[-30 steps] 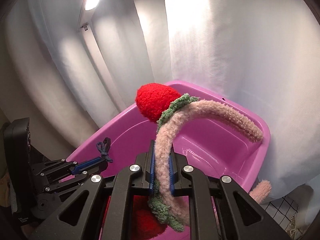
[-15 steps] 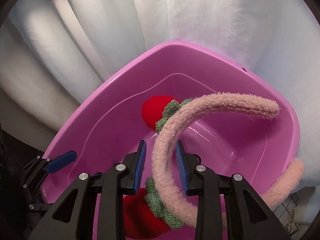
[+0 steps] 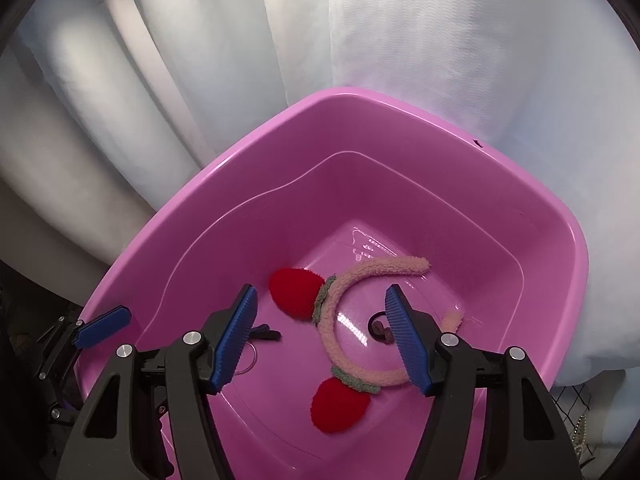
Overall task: Organize jewelry
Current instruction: 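Open the right tool to drop the headband while the left tool releases the hair tie, then move both open tools back from the tub to the table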
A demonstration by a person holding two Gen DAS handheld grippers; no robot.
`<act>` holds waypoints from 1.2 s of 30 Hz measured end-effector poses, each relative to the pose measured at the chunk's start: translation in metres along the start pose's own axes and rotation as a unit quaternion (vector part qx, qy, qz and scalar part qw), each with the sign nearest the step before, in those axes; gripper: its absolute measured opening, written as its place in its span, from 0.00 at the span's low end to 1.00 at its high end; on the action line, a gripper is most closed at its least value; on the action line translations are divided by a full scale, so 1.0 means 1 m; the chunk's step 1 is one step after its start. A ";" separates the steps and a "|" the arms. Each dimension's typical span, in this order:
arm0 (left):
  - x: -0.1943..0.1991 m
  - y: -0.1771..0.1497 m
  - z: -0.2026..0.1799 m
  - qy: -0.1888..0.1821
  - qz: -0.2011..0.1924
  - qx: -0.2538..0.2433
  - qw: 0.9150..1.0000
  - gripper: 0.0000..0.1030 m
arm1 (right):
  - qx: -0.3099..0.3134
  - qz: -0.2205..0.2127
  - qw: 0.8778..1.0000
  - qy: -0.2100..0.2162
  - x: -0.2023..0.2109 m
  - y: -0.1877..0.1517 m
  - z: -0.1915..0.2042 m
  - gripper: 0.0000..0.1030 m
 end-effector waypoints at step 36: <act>0.083 -0.036 -0.007 0.026 -0.072 -0.010 0.997 0.92 | -0.006 -0.100 0.995 0.027 0.116 -0.070 -0.007 0.72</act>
Point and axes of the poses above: each gripper's, at about its wrist camera, not at the fingertips, and x roughly against the way its jaws point, z to its left, y to its top, the point moved 4 cm from there along -x, roughly the way its jaws point, and after that the axes turned 7 degrees about -x, right-handed, at the moved point
